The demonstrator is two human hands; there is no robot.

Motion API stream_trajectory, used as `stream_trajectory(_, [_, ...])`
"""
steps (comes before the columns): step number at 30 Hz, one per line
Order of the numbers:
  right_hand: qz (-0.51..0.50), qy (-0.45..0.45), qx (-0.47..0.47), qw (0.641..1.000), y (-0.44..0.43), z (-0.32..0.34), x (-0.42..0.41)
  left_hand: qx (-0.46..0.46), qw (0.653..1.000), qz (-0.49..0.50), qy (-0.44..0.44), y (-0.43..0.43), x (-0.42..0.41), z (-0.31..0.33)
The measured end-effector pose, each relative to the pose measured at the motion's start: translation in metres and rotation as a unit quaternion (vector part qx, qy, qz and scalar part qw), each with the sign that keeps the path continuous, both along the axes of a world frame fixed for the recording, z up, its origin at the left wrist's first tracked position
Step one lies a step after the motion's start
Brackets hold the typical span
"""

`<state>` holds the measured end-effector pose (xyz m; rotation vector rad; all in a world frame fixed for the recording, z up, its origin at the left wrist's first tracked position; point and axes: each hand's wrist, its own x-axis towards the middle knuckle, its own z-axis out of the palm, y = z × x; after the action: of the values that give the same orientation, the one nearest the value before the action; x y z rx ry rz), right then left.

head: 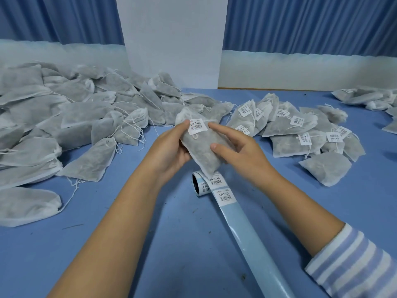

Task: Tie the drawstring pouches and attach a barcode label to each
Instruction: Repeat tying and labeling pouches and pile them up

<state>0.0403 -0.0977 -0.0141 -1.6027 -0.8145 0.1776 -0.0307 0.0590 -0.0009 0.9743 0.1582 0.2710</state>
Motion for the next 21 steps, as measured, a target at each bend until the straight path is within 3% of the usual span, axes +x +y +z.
stream_trajectory(4, [-0.051, 0.068, 0.054, 0.995, 0.003, -0.004, 0.010, 0.048, 0.999, 0.014, 0.009, -0.001, 0.003, -0.004])
stream_trajectory(9, [-0.129, 0.143, 0.115, 0.974, -0.002, -0.012, 0.036, 0.125, 0.983, 0.096, 0.095, 0.008, 0.008, -0.011])
stream_trajectory(15, [-0.193, 0.195, 0.075, 0.959, -0.006, -0.042, 0.067, 0.104, 0.975, 0.119, 0.156, 0.023, 0.008, -0.017])
stream_trajectory(21, [-0.156, 0.337, 0.186, 0.910, -0.010, -0.042, 0.091, 0.069, 0.976, 0.125, 0.161, 0.032, 0.010, -0.020])
